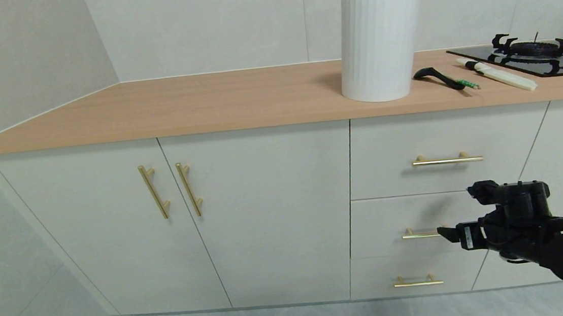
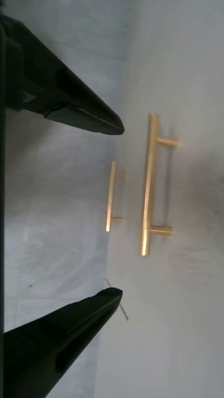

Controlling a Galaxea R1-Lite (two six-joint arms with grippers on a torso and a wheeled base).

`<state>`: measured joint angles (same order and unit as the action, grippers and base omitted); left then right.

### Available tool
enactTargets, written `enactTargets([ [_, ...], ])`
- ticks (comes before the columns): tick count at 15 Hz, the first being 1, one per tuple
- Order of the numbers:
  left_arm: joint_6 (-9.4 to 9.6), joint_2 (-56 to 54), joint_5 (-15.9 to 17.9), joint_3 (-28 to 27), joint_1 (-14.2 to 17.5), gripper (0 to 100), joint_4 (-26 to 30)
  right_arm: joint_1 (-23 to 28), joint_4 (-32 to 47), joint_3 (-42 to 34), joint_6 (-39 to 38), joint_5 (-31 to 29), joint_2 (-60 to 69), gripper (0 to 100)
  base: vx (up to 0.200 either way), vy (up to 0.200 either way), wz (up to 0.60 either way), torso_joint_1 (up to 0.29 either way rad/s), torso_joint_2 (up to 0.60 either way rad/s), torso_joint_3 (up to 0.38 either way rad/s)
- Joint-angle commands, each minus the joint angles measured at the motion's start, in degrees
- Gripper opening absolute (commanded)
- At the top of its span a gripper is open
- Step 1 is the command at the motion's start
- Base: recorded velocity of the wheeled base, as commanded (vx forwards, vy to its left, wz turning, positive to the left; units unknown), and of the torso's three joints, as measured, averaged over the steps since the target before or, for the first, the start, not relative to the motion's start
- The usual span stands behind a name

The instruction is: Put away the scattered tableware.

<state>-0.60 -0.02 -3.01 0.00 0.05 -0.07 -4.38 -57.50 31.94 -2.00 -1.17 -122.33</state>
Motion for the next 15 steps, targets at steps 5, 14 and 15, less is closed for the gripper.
enactTargets([
  [5, -0.02, 0.0, -0.1, 0.0, 0.0, 100, 0.0, -2.1, -11.6, 5.4, -3.2, -6.3, -15.4, 100, 0.000, 0.000, 0.00, 0.000, 0.00, 0.000],
  [14, -0.02, 0.0, -0.1, 0.0, 0.0, 100, 0.0, -2.1, -11.9, 10.2, -3.4, -8.2, -19.6, 100, 0.000, 0.000, 0.00, 0.000, 0.00, 0.000],
  [15, -0.02, 0.0, -0.1, 0.0, 0.0, 100, 0.0, -2.1, -11.8, 10.7, -3.3, -8.8, -20.1, 100, 0.000, 0.000, 0.00, 0.000, 0.00, 0.000],
])
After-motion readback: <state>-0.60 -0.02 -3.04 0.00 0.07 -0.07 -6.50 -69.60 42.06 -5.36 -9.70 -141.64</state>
